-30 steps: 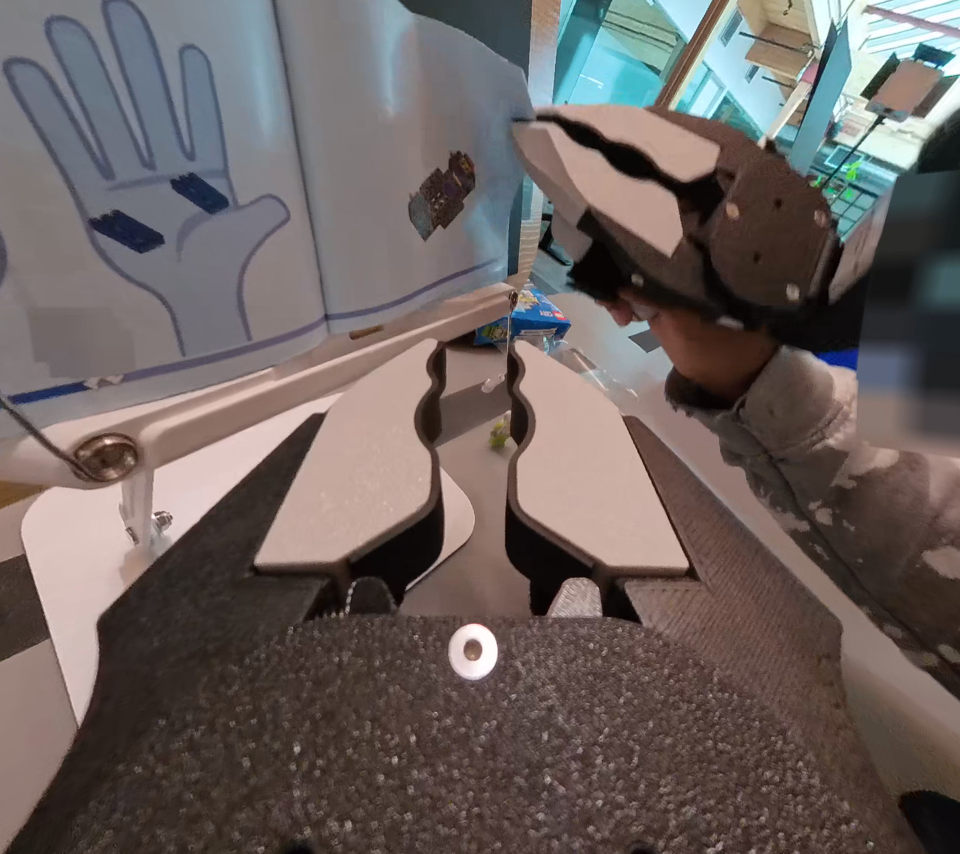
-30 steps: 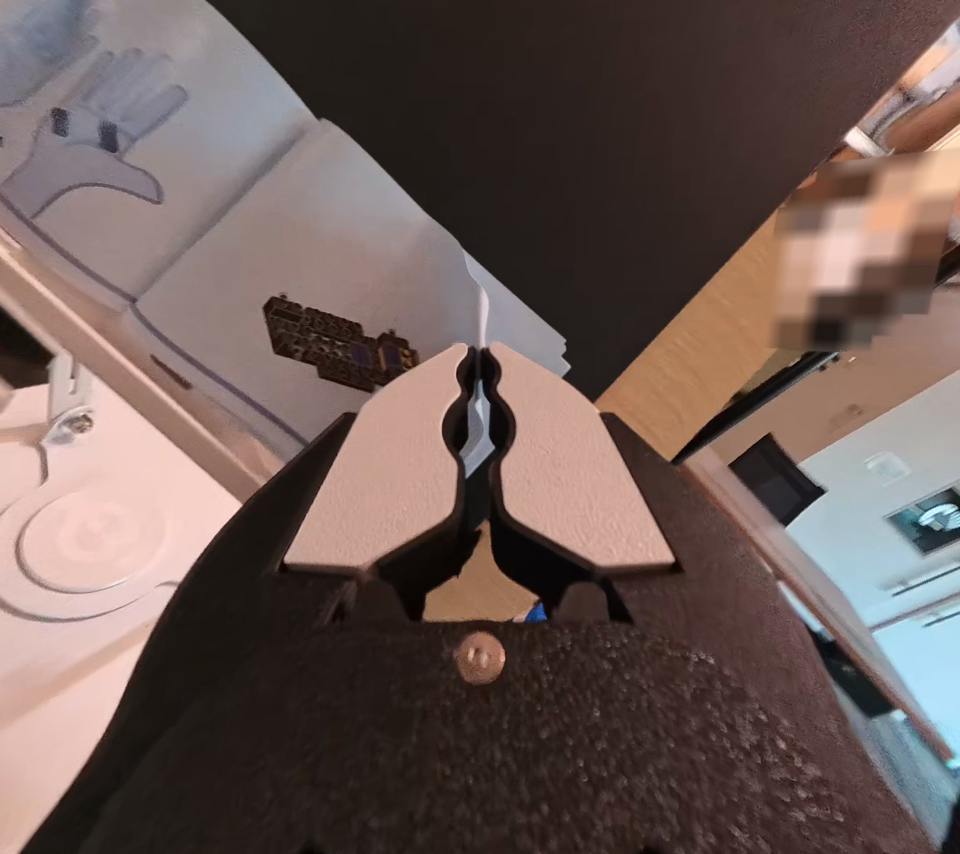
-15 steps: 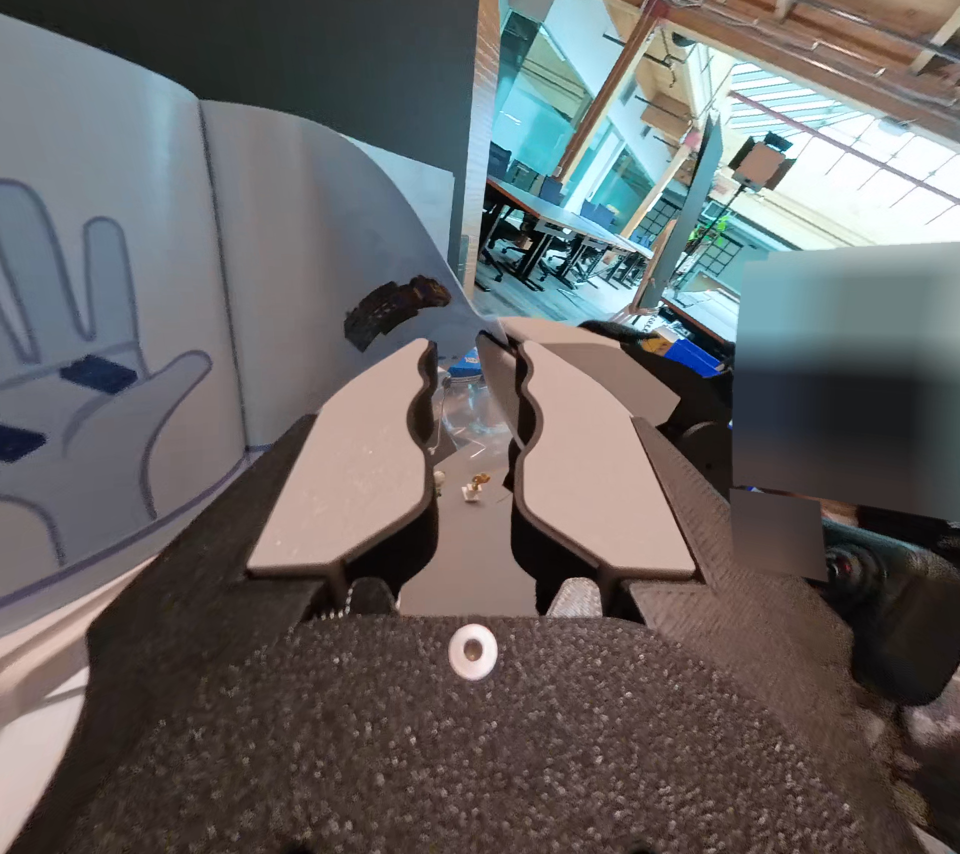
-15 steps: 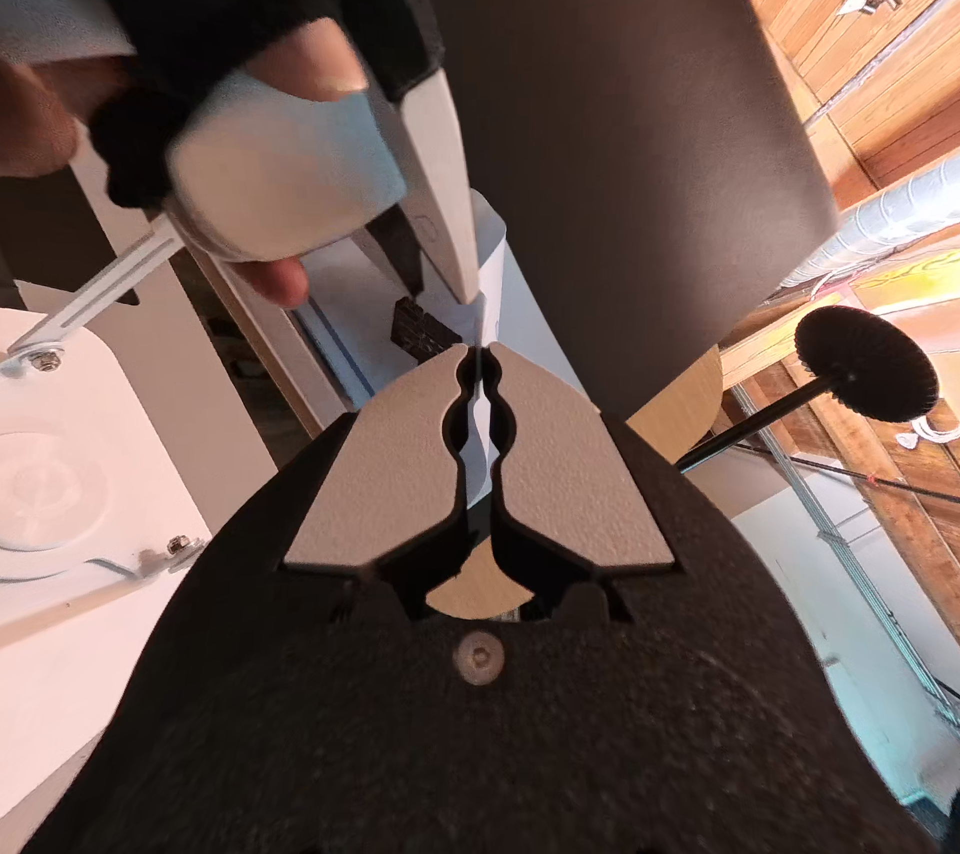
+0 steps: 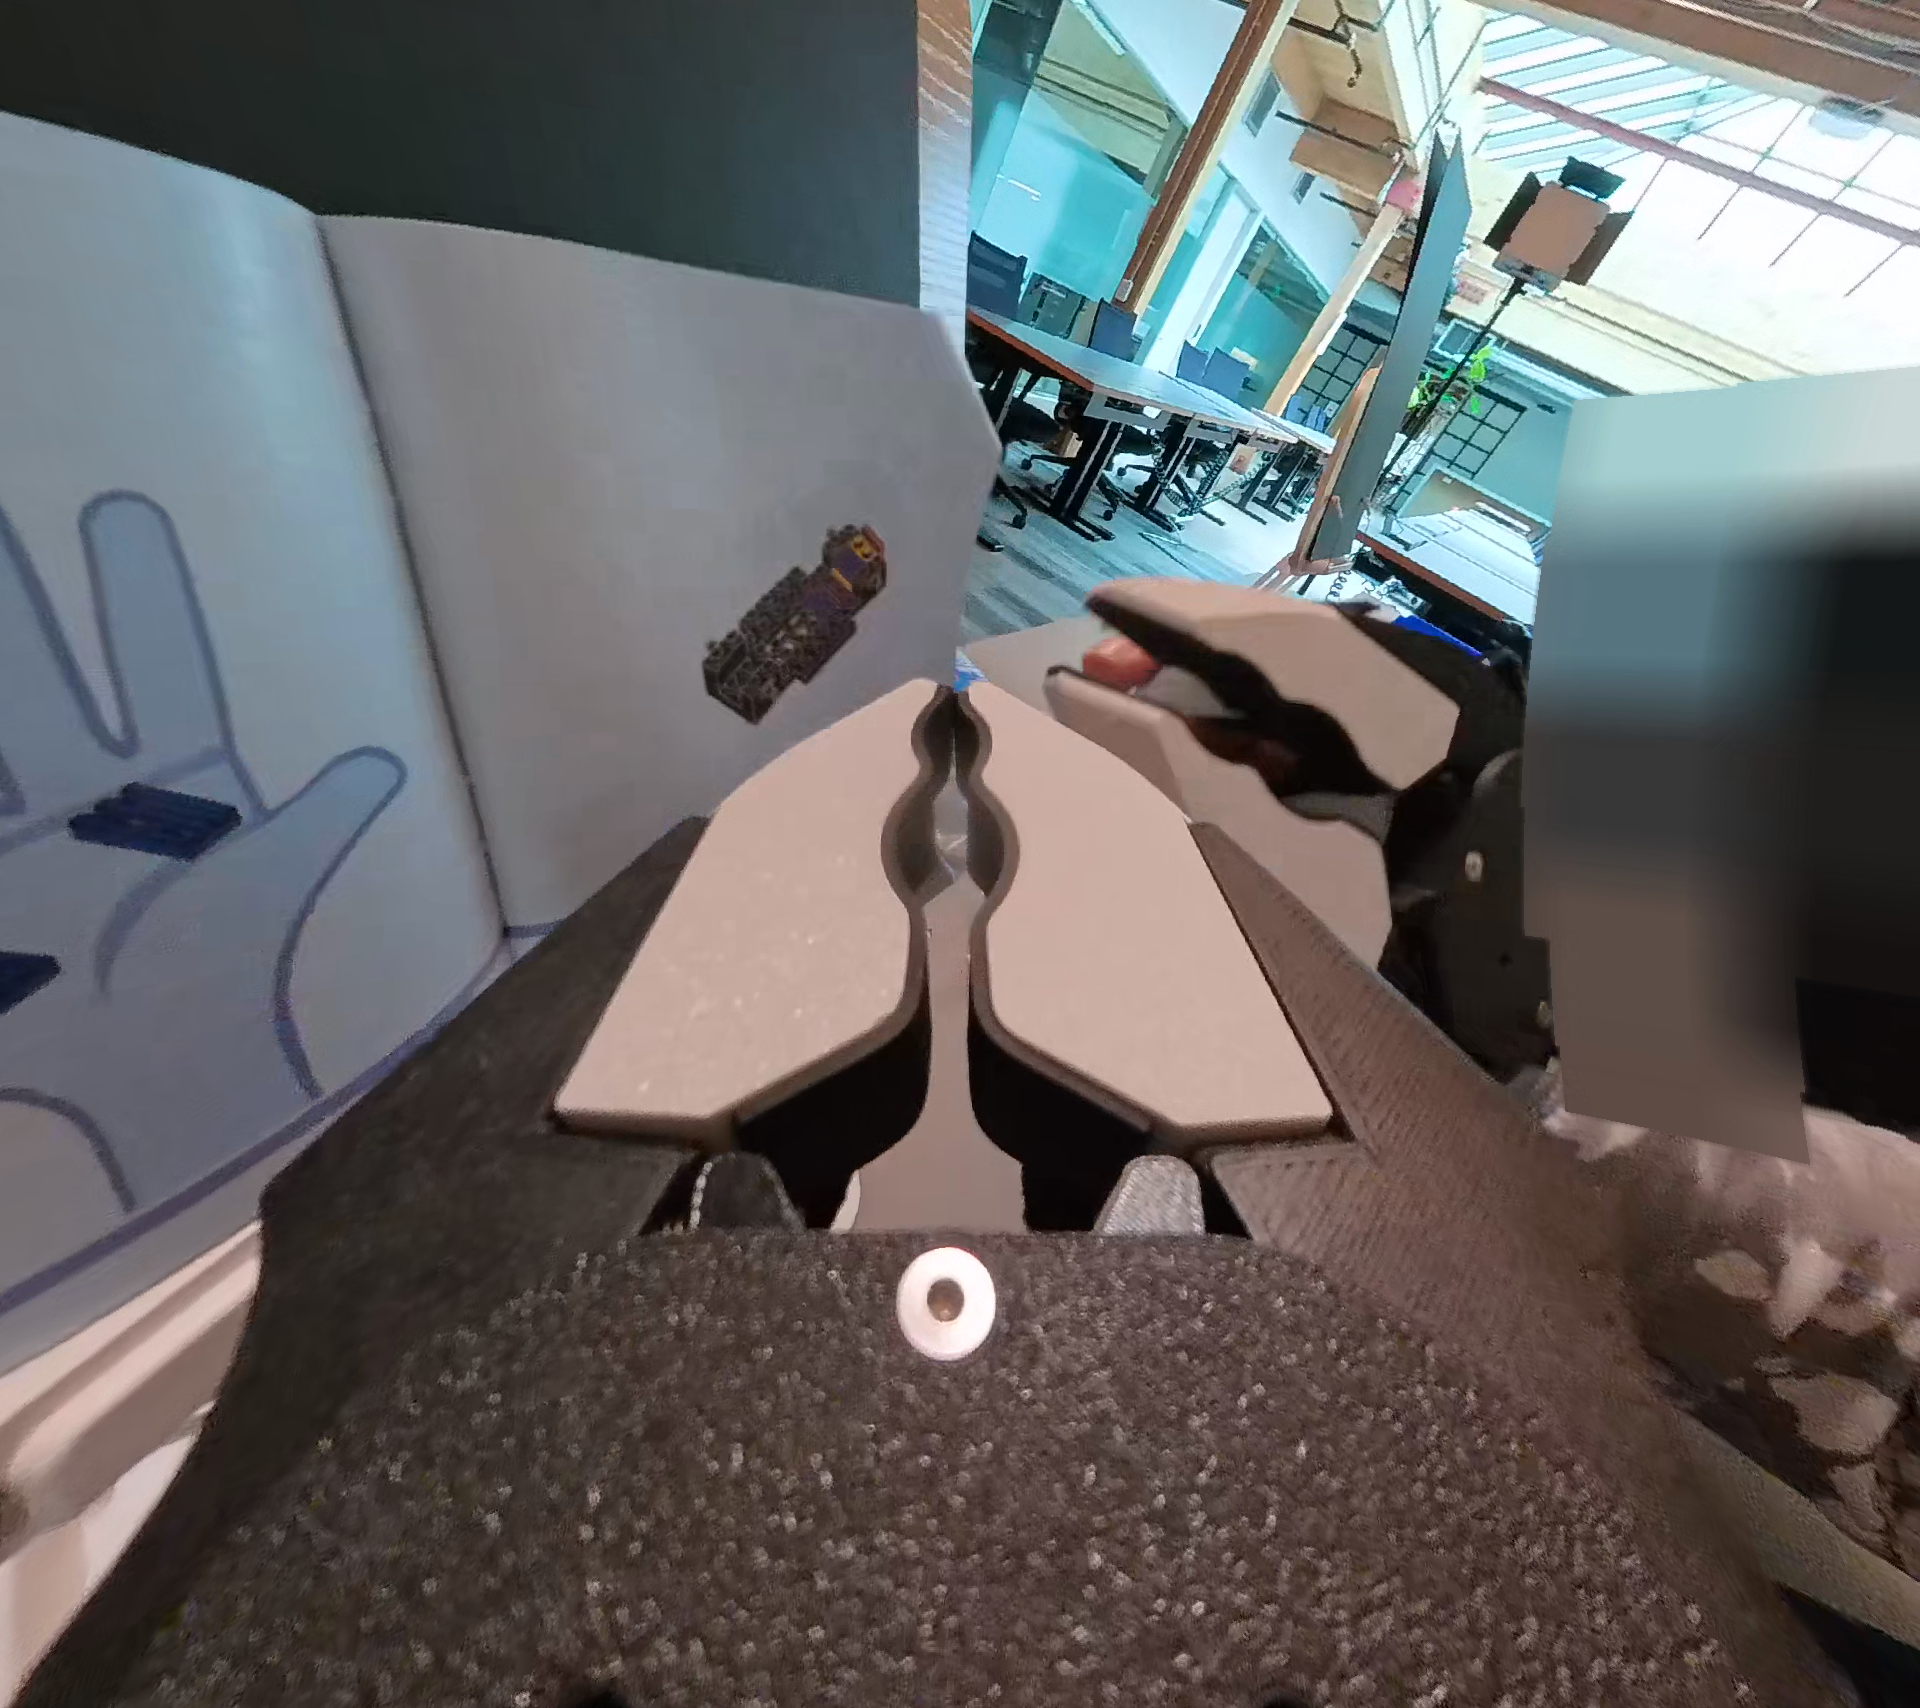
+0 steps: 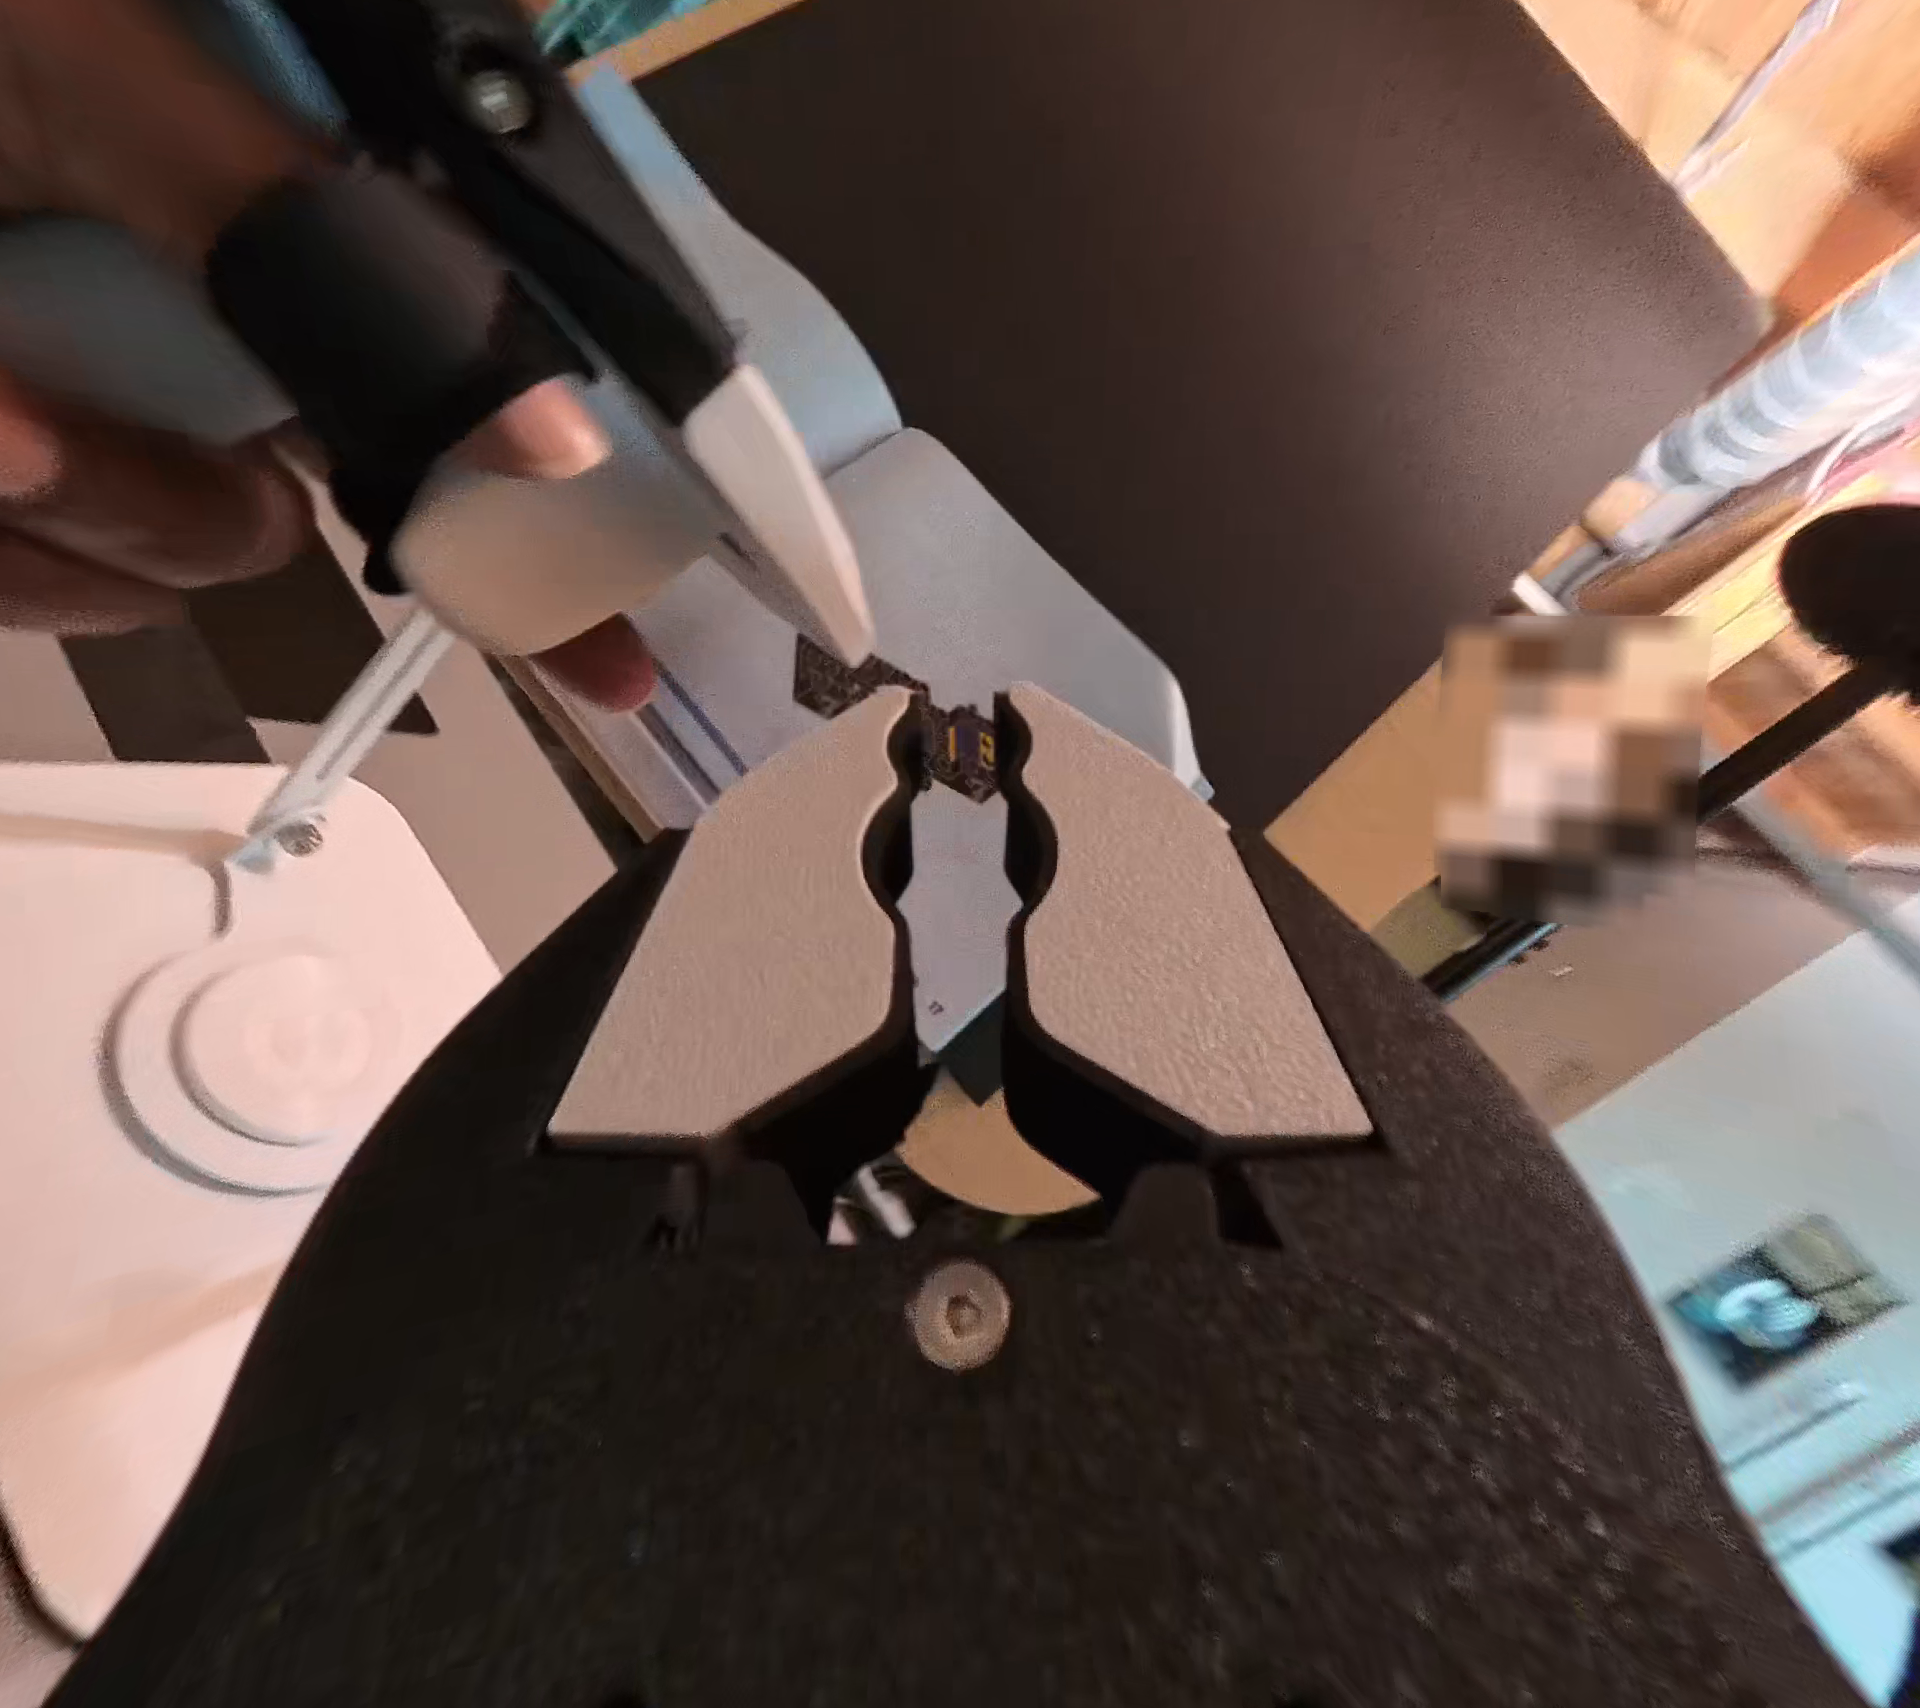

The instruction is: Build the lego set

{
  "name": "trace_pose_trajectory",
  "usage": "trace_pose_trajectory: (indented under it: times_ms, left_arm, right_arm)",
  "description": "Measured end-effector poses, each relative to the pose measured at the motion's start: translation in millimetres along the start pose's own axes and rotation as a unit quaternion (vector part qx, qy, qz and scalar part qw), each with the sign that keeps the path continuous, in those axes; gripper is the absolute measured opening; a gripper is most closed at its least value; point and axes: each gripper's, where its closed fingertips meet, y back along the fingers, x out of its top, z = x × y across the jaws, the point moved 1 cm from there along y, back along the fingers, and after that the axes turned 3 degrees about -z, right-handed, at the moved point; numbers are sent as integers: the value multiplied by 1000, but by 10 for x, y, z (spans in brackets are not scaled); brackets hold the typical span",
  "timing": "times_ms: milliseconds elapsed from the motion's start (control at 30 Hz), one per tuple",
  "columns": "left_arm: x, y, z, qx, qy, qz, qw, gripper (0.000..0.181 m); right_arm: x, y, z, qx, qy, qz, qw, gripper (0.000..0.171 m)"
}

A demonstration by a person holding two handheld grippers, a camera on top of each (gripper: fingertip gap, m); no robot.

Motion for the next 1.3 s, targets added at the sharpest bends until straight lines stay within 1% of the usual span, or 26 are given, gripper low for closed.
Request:
trace_pose_trajectory:
  times_ms: [133,233,367,500,567,600,633,767,900,967,1067,1133,1167,1233,1300]
  left_arm:
    - [-2,12,3,8,-9,-2,1000,0]
    - [-25,12,40,15,-24,-7,1000,0]
    - [-63,48,75,27,-42,-10,999,1]
    - [-71,175,58,46,-59,-5,997,2]
    - [-83,236,49,50,-63,-4,997,2]
    - [-91,258,39,52,-64,-4,997,2]
    - [-101,273,29,53,-63,-5,997,2]
    - [-106,264,-9,53,-49,-5,997,6]
    - [24,198,51,30,-29,17,999,17]
    - [94,150,89,5,-7,24,1000,21]
    - [127,72,25,-18,47,20,999,27]
    - [105,24,19,-41,75,9,996,25]
    - [91,6,0,-42,82,5,996,22]
    - [68,-10,-44,-32,78,0,996,9]
    - [54,-7,-34,-35,73,-3,997,6]
  right_arm:
    - [-135,-29,274,-5,-104,-22,994,20]
    - [-301,-153,383,-2,-114,-58,992,27]
    - [-362,-358,400,21,-107,-84,991,34]
    - [-454,-476,400,36,-149,-108,982,26]
    - [-416,-460,390,41,-173,-96,979,18]
    - [-401,-443,383,40,-176,-91,979,10]
    - [-386,-426,370,36,-174,-86,980,7]
    - [-255,-336,276,28,-144,-59,987,3]
    - [-50,-204,95,25,-65,-24,997,3]
    - [2,-167,-16,26,-25,-17,999,3]
    - [33,-135,-148,26,33,-11,999,3]
    - [34,-127,-208,26,60,-9,998,3]
    - [36,-124,-230,22,77,-7,997,3]
    - [39,-114,-276,19,106,-3,994,3]
    - [29,-102,-294,17,111,-4,994,3]
